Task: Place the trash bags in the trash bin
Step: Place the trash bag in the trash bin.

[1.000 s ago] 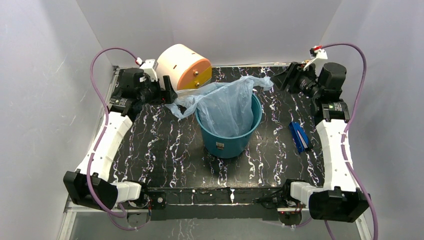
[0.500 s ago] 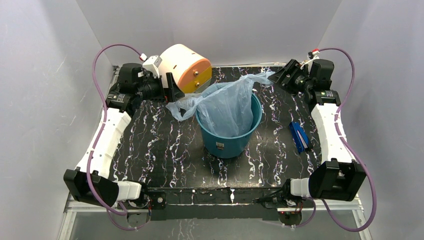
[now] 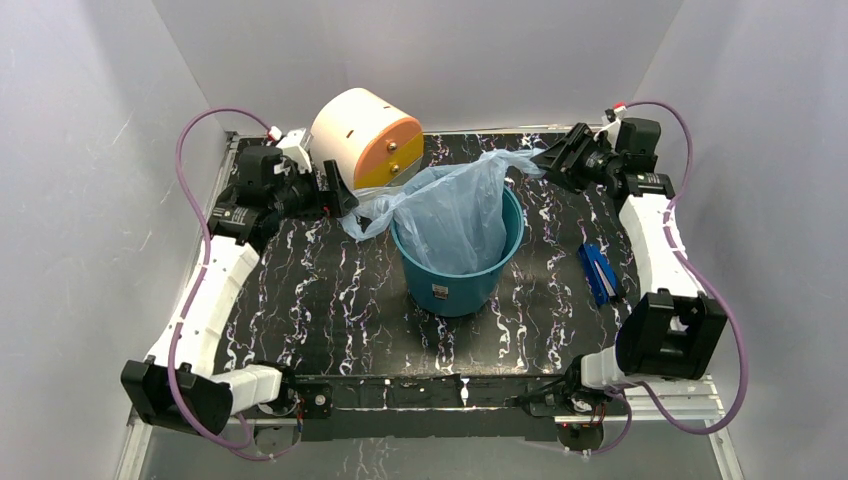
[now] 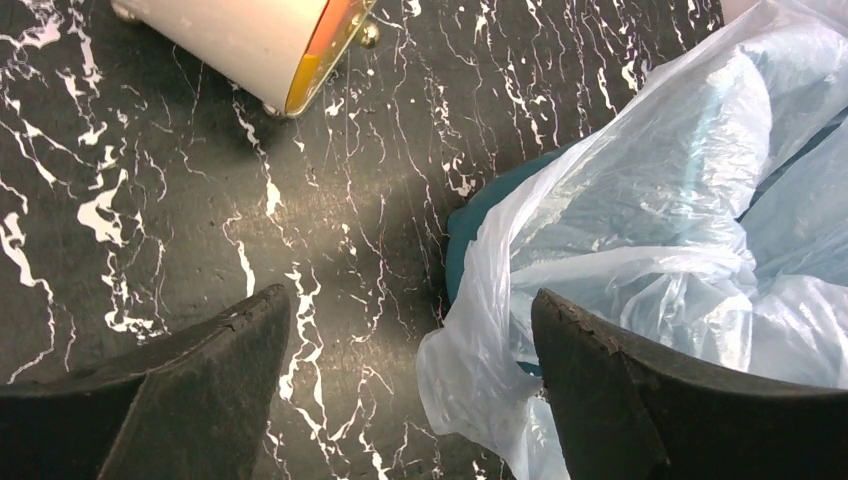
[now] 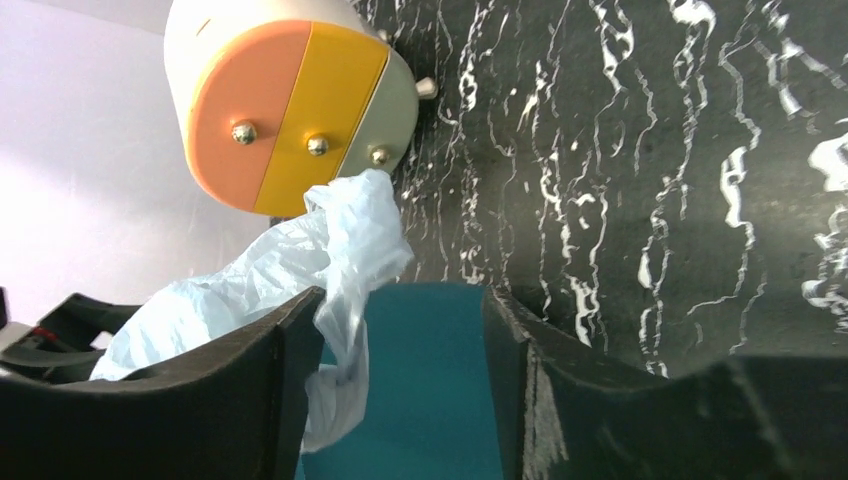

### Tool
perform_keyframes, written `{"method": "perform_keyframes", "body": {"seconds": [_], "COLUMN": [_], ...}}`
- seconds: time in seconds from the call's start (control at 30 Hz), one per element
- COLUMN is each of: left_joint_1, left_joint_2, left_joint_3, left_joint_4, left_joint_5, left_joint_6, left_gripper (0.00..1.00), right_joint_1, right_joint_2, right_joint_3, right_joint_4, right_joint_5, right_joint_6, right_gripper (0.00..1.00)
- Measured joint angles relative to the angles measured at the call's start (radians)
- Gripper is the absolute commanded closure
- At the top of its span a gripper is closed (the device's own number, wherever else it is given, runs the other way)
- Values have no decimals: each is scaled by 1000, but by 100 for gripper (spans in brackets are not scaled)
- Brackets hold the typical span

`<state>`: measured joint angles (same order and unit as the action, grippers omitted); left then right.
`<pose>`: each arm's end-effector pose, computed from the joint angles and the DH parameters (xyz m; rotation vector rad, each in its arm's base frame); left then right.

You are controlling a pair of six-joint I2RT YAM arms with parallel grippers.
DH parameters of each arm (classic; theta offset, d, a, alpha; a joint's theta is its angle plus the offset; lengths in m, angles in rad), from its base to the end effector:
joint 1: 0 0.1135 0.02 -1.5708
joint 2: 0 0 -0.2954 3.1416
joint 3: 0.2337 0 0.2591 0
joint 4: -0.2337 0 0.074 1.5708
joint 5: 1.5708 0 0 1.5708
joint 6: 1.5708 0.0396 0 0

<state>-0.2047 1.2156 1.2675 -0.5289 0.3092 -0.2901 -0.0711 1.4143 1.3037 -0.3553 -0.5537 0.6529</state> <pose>0.2571 -0.0657 0.4122 0.1080 2.0783 -0.6220 0.3280 -0.0025 0.3887 0.3912 2.0496 0.9229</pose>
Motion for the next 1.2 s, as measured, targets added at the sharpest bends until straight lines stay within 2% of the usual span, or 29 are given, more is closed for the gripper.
{"method": "perform_keyframes", "body": {"seconds": [0.1, 0.2, 0.3, 0.4, 0.5, 0.57, 0.67, 0.73, 0.77, 0.97, 1.2], "left_joint_1": [0, 0, 0, 0, 0, 0, 0, 0, 0, 0, 0], "left_joint_2": [-35, -53, -47, -46, -48, -48, -45, -39, -33, -21, -8], "left_joint_3": [-68, -156, -202, -221, -245, -269, -314, -333, -343, -404, -485], "left_joint_4": [60, 151, 208, 253, 311, 349, 417, 445, 459, 504, 582], "left_joint_5": [-13, 14, 40, 61, 91, 121, 204, 251, 275, 327, 350], "left_joint_6": [-42, -111, -170, -212, -242, -261, -283, -289, -289, -283, -290], "left_gripper": [13, 15, 19, 39, 62, 71, 82, 92, 94, 99, 100], "right_joint_1": [-2, -2, -6, -8, -10, -11, -12, -13, -13, -13, -13], "right_joint_2": [34, 35, 0, -51, -100, -130, -176, -220, -241, -371, -383], "right_joint_3": [2, -15, -76, -139, -184, -211, -250, -291, -310, -462, -541], "right_joint_4": [-5, -9, 4, 15, 22, 23, 16, 13, 11, -3, -12], "right_joint_5": [-48, -62, -65, -76, -94, -108, -108, -104, -103, -63, -11], "right_joint_6": [3, 3, 8, 14, 21, 16, 0, -5, -6, -6, -26], "right_gripper": [41, 58, 70, 86, 94, 100, 100, 100, 100, 100, 100]}}
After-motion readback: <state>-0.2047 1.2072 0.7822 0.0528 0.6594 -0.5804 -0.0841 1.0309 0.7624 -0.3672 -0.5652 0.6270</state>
